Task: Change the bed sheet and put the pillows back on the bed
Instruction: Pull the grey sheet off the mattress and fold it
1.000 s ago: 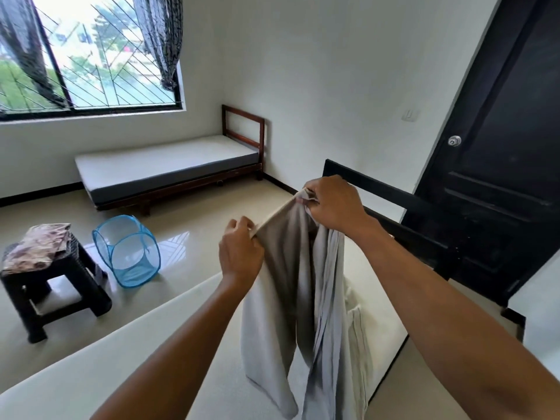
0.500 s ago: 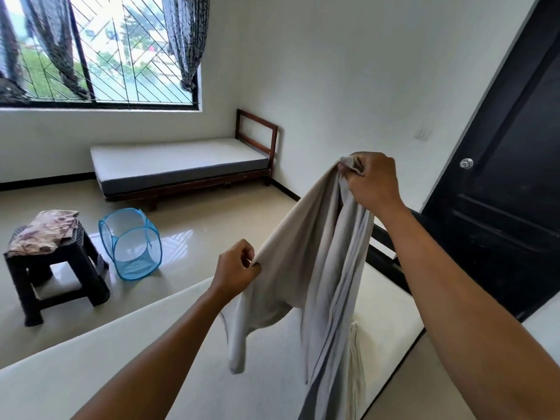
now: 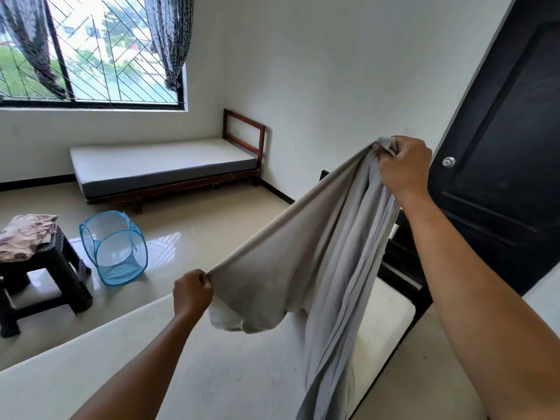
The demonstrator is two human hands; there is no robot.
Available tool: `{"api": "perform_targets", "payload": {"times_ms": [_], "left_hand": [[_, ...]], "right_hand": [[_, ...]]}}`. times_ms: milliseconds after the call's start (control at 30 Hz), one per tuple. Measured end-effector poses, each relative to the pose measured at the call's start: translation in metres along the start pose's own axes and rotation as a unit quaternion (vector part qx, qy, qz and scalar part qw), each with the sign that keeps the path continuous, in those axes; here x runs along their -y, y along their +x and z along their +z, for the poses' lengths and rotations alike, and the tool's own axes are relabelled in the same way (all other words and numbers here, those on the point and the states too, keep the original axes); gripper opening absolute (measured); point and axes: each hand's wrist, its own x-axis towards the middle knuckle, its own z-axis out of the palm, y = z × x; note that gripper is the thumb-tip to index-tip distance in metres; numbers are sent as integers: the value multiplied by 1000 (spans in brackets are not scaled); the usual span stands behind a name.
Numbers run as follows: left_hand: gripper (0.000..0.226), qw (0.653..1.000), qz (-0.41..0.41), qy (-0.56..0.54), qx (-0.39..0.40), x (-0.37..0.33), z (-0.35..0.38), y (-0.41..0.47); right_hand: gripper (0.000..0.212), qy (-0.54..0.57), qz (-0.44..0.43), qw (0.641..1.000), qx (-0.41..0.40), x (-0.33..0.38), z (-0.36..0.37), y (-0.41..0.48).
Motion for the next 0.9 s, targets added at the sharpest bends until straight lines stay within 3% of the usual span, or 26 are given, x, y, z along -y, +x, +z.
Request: {"api": "perform_targets", "payload": {"times_ms": [100,167,233,300,333,367,400,467,533,633,767,900], "left_hand": [[16,999,26,-14,-19,-13,-4,7],[17,999,29,-11,18,-22,-7,10],[17,983,46,88,155,-30,-14,13],[26,905,49,223,359,-53,-22,11],[33,869,64,262,415,-70,-26,8],[39,861,101,262,423,-88,-28,5],[47,882,146,215,394,-108,-29,1],[61,938,181,-2,297,-144,-30,-13],[62,948,202,-147,195,-167,-29,-27],[54,951,243,-157,106,-165,-21,-35],[54,964,196,-58,173,-125,3,-53],[37,982,130,-13,134,-84,26,-93]], "right_hand": [[44,-2,13,1000,4,-7,2,-1],[45,-2,7,1000,10,-4,5,-4],[36,10,-24,999,48,3,6,-6],[28,45,-82,985,147,19,7,-8],[23,58,-106,968,219,28,8,-11],[14,52,-126,948,289,36,10,-13],[11,45,-145,927,343,44,13,-16],[21,45,-164,906,387,50,22,-22],[22,49,-168,911,373,49,28,-26],[12,56,-152,928,335,45,28,-30],[2,48,-122,955,265,39,24,-27],[23,-11,-107,975,194,26,23,-21]]}}
